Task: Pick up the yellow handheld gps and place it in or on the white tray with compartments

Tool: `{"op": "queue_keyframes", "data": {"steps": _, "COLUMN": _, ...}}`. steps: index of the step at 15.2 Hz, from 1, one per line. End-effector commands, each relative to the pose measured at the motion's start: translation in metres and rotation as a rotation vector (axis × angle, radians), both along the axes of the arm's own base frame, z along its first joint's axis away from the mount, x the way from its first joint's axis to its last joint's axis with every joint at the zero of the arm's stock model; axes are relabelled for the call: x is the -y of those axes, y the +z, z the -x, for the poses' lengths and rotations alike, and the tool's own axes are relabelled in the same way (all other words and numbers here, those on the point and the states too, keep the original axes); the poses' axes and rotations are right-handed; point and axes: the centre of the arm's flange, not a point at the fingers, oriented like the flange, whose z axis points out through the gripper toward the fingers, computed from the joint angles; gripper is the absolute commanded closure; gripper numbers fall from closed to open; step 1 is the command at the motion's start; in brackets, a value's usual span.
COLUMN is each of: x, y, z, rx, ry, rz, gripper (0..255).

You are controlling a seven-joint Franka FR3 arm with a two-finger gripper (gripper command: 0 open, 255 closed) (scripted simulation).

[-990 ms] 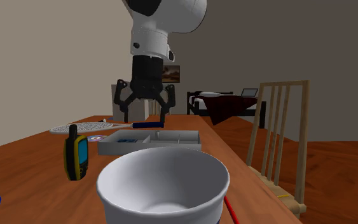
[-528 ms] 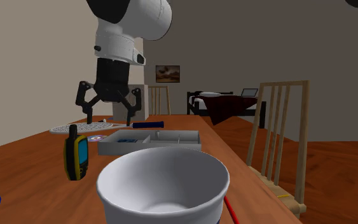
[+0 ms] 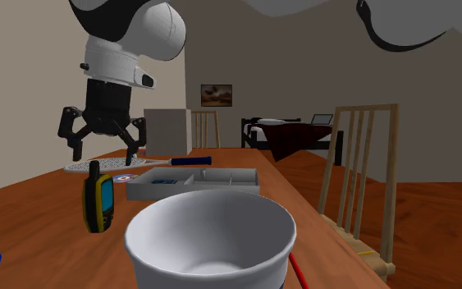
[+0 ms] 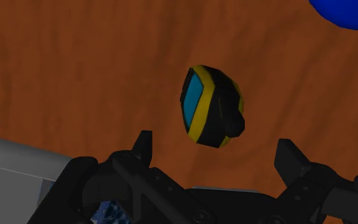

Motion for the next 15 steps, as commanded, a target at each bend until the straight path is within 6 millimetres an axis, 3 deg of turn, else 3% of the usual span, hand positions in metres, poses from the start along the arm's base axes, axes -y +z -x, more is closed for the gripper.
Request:
{"op": "queue_keyframes", "data": {"steps": 1, "x": -0.002, "y": -0.009, "z": -0.003, "rx": 0.001, "ry": -0.001, "rz": -0.001, "gripper": 0}}
{"op": "queue_keyframes", "data": {"steps": 5, "x": -0.005, "y": -0.033, "z": -0.005, "rx": 0.001, "ry": -0.001, "rz": -0.001, "gripper": 0}}
{"op": "queue_keyframes", "data": {"steps": 13, "x": -0.005, "y": -0.033, "z": -0.005, "rx": 0.001, "ry": -0.001, "rz": -0.001, "gripper": 0}}
{"op": "queue_keyframes", "data": {"steps": 14, "x": -0.005, "y": -0.033, "z": -0.005, "rx": 0.001, "ry": -0.001, "rz": -0.001, "gripper": 255}}
{"op": "queue_keyframes", "data": {"steps": 15, "x": -0.005, "y": -0.033, "z": -0.005, "rx": 0.001, "ry": -0.001, "rz": -0.001, "gripper": 255}}
